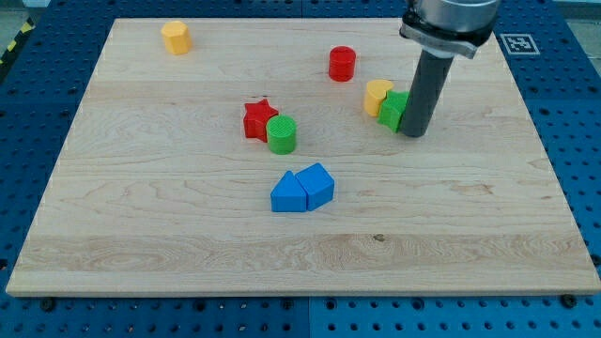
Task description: Separate the green star from the yellow heart
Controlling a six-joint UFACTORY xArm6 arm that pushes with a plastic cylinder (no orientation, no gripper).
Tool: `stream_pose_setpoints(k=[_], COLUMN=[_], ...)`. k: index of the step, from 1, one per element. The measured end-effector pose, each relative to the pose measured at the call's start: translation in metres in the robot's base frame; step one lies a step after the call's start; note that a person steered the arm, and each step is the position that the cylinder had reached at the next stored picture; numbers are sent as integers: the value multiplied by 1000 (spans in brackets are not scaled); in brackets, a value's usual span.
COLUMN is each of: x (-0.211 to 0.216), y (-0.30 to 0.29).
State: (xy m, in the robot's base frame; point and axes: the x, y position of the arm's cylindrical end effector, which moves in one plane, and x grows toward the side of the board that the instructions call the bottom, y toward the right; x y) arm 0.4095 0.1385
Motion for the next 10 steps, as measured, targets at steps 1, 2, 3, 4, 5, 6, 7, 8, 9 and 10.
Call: stream_pose_setpoints(k=[1, 2, 3, 4, 5, 6, 7, 8, 9, 10], x=[-36, -9, 16, -3, -49, -81, -80, -58, -83, -111], y=[1, 3, -22, -54, -14, 21, 22, 37, 52, 17])
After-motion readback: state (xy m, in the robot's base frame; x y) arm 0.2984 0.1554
